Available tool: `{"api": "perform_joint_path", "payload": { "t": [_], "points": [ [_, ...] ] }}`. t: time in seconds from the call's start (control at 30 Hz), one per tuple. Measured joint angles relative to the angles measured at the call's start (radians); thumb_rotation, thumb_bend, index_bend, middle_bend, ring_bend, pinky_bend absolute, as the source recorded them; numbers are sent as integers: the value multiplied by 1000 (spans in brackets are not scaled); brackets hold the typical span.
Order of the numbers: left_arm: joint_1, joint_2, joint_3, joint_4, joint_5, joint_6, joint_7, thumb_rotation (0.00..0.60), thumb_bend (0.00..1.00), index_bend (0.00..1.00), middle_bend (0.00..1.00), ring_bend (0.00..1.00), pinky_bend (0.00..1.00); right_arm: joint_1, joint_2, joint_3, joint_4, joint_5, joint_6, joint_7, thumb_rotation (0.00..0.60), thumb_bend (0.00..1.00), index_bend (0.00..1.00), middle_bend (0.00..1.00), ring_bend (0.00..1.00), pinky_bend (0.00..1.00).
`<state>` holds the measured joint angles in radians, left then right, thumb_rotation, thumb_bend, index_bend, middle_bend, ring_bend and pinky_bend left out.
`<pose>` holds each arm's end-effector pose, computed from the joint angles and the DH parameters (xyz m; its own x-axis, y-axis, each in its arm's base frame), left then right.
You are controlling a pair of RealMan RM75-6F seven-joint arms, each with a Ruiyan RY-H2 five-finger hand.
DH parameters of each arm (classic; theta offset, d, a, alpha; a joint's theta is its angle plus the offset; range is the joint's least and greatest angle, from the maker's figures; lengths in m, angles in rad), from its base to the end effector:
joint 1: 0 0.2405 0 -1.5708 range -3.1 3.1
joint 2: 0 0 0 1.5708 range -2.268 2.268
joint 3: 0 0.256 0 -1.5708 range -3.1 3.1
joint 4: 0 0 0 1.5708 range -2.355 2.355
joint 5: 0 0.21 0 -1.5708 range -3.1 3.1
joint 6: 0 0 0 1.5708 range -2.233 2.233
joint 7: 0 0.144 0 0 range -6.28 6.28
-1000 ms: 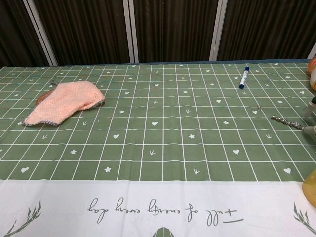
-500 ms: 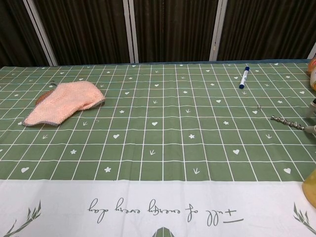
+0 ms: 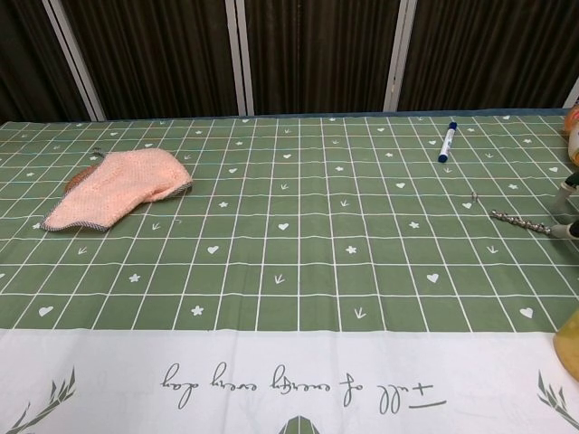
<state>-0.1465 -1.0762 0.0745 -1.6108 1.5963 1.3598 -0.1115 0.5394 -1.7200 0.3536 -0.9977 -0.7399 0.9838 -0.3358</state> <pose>-0.3108 0.1697 0.1360 0.3605 0.2321 0.9034 0.9320 -0.1284 -0.3390 -0.3201 -0.3589 0.0144 0.2826 -0.1799 0.9422 -0.8680 0.3701 0.3310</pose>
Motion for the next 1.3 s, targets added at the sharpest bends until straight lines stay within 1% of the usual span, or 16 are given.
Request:
{"api": "perform_joint_path", "payload": {
  "t": [0.23,0.4,0.53,0.77,1.17,1.3],
  "points": [
    [1,2,2,0,6,4,-9,600,80,0,0,0,0,-15,18,-7,-86,-11,34,-14,600,227,398,83,0,0],
    [1,3,2,1,8,5,-13,600,81,0,0,0,0,-10,14,-4,-95,-1,40,-31,600,227,397,83,0,0],
    [0,3,1,2,4,2,-15,600,82,0,0,0,0,-4,8,-3,-78,5,33,-36,600,226,397,83,0,0],
    [-1,2,-3,3,-4,-1,-13,600,81,0,0,0,0,5,-12,1,-17,26,5,-37,600,227,397,83,0,0],
    [-3,2,-3,-1,-8,-6,-10,600,80,0,0,0,0,23,-32,14,52,26,-25,-22,600,228,398,83,0,0],
    [-3,3,-3,-2,-10,-8,-13,600,81,0,0,0,0,27,-40,16,64,24,-29,-21,600,229,419,96,0,0]
  ]
}}
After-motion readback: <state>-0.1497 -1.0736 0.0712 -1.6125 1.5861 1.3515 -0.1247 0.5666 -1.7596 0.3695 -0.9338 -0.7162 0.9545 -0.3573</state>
